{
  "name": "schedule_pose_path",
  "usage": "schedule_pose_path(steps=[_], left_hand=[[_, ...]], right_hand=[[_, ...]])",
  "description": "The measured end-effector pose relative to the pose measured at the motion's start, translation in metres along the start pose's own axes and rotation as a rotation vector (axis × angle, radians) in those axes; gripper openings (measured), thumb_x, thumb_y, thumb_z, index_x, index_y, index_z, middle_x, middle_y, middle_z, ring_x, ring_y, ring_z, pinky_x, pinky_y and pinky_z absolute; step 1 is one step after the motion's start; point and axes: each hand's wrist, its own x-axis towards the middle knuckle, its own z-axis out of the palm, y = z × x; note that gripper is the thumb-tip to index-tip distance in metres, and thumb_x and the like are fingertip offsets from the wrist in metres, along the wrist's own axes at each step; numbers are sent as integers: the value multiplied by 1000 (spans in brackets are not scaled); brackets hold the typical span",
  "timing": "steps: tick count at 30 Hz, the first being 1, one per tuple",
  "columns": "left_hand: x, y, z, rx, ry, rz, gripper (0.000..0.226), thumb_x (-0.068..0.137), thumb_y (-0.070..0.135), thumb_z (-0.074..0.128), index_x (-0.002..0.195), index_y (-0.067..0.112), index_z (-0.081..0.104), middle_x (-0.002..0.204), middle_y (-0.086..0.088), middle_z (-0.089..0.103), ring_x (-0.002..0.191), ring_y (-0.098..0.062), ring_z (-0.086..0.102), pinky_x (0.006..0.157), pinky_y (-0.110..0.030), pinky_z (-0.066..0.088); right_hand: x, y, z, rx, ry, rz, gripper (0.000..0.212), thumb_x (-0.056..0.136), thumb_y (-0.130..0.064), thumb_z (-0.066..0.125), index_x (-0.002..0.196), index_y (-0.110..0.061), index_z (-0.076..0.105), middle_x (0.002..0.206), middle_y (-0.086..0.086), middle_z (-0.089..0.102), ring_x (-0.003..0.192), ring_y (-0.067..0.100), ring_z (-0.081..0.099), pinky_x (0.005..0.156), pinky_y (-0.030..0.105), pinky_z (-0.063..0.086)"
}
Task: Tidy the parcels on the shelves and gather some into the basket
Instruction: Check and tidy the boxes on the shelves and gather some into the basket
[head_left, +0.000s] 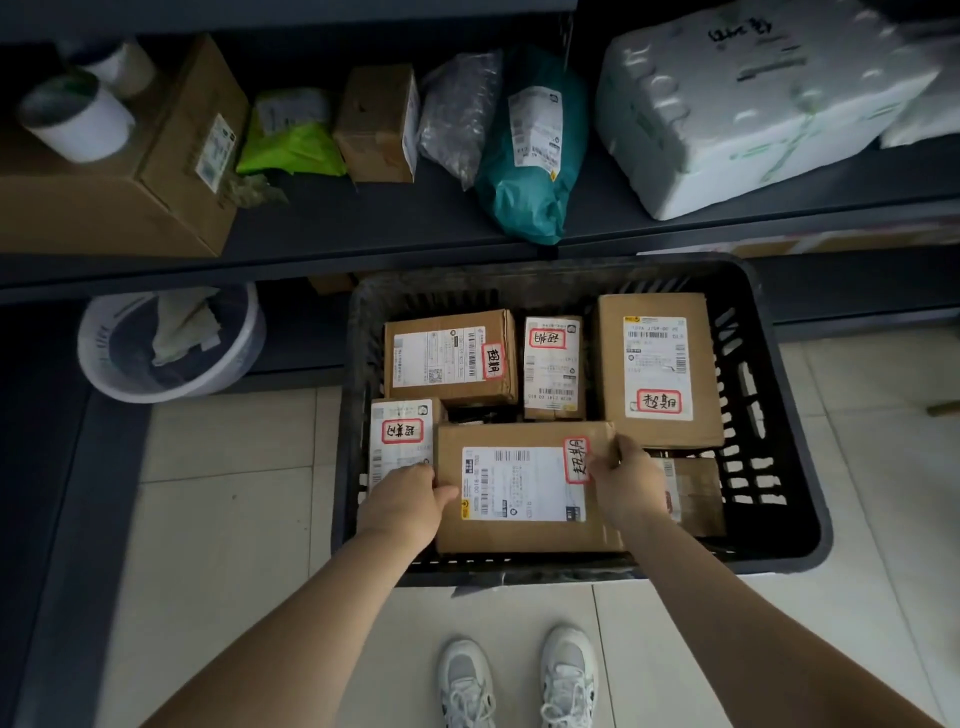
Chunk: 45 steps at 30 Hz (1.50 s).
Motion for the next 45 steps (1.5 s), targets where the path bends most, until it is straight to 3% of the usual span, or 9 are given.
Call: schedule_pose_path(steps=[3, 6, 10, 15, 22, 32, 37, 45], left_hand=[[0, 0, -7, 69, 99, 3, 28, 95, 46, 44, 107, 23, 56, 99, 5, 63, 86, -13, 60, 58, -23, 44], [-8, -6, -22, 96, 166, 44, 32, 95, 44, 46, 119, 25, 54, 113, 5, 64, 96, -14, 62, 61, -22, 44], [-30, -16, -51, 167, 212, 81, 31, 94, 42, 49, 120, 25, 55, 113, 6, 63, 94, -12, 61, 64, -22, 43], [-78, -29, -100, 147, 236, 0, 23, 95, 40, 46, 108, 26, 59, 102, 7, 61, 86, -13, 57, 64, -25, 39], [-207, -61, -193, 215, 443, -139, 28, 97, 39, 43, 114, 22, 56, 111, 1, 56, 101, -18, 57, 72, -30, 46], [-461, -147, -283, 204, 861, -493, 32, 95, 39, 47, 115, 16, 57, 112, -4, 57, 105, -26, 56, 70, -32, 44], [-588, -198, -262, 234, 847, -763, 34, 97, 42, 40, 119, 19, 51, 117, -3, 55, 110, -24, 53, 77, -35, 45], [-749, -269, -185, 104, 955, -1069, 33, 96, 43, 42, 122, 25, 50, 115, 2, 55, 106, -17, 52, 81, -32, 48]], right_hand=[[6, 1, 3, -102, 40, -13, 28, 97, -26, 50, 116, -7, 53, 113, 14, 60, 94, 27, 55, 75, 33, 46], [1, 0, 4, -223, 58, -37, 36, 93, -30, 56, 120, -8, 52, 120, 15, 52, 111, 33, 50, 92, 40, 42], [-20, -10, -7, -523, 47, -180, 48, 88, -19, 57, 132, -12, 39, 130, 11, 45, 120, 29, 41, 97, 37, 39], [-65, -55, -37, -676, -34, -463, 65, 91, -18, 56, 146, -15, 22, 146, 6, 27, 134, 24, 28, 109, 35, 32], [-165, -176, -76, -921, -72, -987, 61, 94, -24, 52, 147, -15, 23, 148, 6, 28, 136, 26, 26, 112, 39, 27], [-405, -321, -54, -871, -107, -1713, 59, 93, -31, 53, 145, -18, 30, 140, 5, 39, 128, 26, 37, 104, 35, 34], [-537, -332, -13, -854, -193, -1984, 52, 94, -39, 51, 140, -19, 37, 135, 3, 44, 124, 24, 42, 100, 34, 40], [-713, -283, 59, -877, -307, -2210, 57, 95, -40, 48, 145, -20, 29, 139, 2, 41, 127, 22, 40, 101, 34, 40]])
